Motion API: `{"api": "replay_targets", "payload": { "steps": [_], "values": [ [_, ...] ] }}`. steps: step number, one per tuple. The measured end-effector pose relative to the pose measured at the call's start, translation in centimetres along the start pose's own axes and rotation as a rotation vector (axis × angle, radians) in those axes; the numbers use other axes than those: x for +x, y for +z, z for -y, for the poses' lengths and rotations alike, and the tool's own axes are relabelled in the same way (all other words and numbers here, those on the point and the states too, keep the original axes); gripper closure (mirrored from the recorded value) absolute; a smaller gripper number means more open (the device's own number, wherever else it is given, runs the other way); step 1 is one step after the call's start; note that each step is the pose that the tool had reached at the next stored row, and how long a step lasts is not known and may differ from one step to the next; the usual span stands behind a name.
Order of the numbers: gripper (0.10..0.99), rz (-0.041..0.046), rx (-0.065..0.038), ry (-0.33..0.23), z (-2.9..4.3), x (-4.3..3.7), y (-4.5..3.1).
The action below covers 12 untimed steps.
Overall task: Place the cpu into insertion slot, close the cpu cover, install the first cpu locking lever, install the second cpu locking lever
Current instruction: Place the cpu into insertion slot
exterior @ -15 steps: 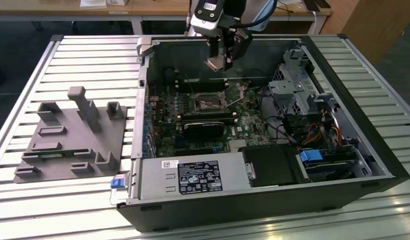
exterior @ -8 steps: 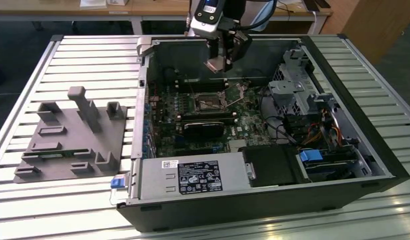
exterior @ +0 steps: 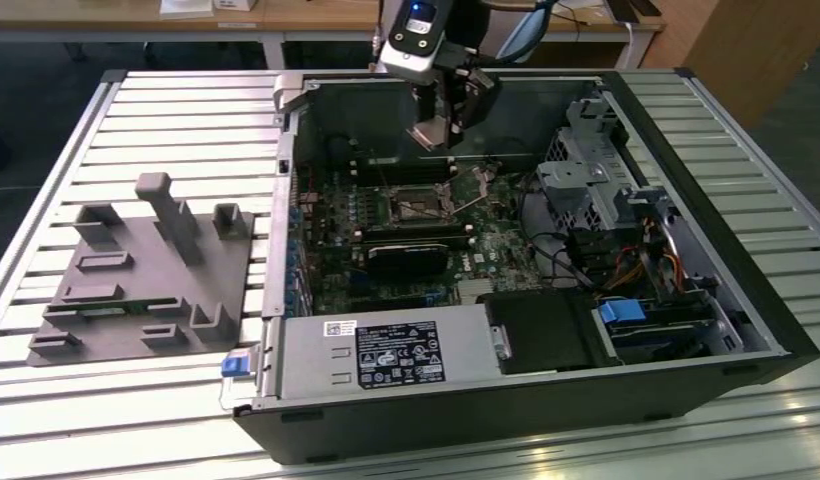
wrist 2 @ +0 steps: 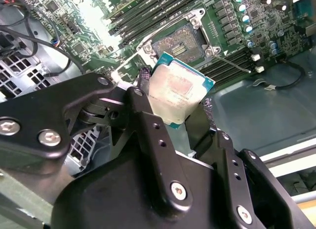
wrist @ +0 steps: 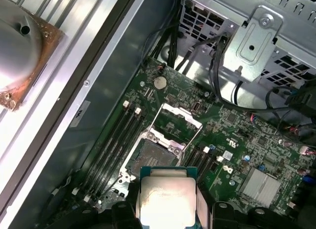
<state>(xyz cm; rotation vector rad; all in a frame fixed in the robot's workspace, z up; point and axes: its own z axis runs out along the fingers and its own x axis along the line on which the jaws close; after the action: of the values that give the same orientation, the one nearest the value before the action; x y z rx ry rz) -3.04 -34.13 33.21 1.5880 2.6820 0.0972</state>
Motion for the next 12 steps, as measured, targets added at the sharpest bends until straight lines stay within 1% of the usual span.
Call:
{"api": "replay_targets", "payload": {
  "steps": [1, 3, 12],
  "values": [
    [0.549, -0.0001, 0.002, 0.001, -0.01, 0.02, 0.11],
    [0.549, 0.0029, 0.005, 0.011, -0.03, 0.1, 0.39],
    [0.549, 0.01, 0.005, 0.116, -0.02, 0.19, 1.32]
  ]
}}
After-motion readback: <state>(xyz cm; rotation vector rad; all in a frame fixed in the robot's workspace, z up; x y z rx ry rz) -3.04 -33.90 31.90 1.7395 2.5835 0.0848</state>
